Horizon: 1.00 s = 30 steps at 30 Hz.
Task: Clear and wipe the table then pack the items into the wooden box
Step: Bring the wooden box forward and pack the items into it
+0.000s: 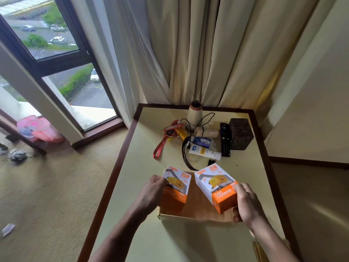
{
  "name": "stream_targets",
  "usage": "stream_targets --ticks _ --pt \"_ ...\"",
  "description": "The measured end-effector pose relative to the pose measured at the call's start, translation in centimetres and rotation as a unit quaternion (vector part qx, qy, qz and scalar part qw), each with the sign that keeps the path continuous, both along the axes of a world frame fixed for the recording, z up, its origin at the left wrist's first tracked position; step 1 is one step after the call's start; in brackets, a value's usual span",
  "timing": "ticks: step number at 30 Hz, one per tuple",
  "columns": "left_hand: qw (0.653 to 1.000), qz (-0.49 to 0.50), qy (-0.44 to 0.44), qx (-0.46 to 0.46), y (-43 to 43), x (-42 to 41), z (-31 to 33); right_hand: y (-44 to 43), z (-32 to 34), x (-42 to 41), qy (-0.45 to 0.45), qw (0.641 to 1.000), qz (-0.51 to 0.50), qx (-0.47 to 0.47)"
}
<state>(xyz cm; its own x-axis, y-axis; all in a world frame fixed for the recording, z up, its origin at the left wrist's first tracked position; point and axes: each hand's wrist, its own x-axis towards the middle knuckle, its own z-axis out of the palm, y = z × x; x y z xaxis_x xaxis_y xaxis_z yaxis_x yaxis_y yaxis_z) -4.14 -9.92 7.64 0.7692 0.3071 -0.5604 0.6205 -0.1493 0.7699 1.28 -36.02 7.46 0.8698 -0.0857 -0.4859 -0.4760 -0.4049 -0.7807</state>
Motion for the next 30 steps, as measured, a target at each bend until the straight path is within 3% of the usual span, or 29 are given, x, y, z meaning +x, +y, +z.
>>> stream_targets --ticks 6,12,17,22,25,30 --pt "0.996 -0.048 0.055 0.056 -2.4 0.4 -3.1 -0.1 -2.2 -1.1 0.052 0.997 0.027 -0.053" --pt "0.981 -0.089 0.067 0.16 -5.6 1.9 -3.8 2.3 -5.5 -0.4 0.117 0.992 0.001 0.035" --pt "0.971 -0.092 0.09 0.201 -6.8 1.7 -5.4 3.6 -5.4 -0.2 0.118 0.988 0.071 -0.076" --pt "0.903 -0.248 0.102 0.336 -6.4 1.5 -5.9 3.4 -4.6 1.0 0.14 0.967 0.149 -0.152" --pt "0.86 -0.315 0.057 0.397 -6.3 2.2 -6.2 3.2 -4.1 1.3 0.149 0.956 0.181 -0.176" --pt "0.82 -0.427 0.048 0.379 -5.0 3.9 -6.9 3.4 -4.3 0.8 0.125 0.94 0.221 -0.229"
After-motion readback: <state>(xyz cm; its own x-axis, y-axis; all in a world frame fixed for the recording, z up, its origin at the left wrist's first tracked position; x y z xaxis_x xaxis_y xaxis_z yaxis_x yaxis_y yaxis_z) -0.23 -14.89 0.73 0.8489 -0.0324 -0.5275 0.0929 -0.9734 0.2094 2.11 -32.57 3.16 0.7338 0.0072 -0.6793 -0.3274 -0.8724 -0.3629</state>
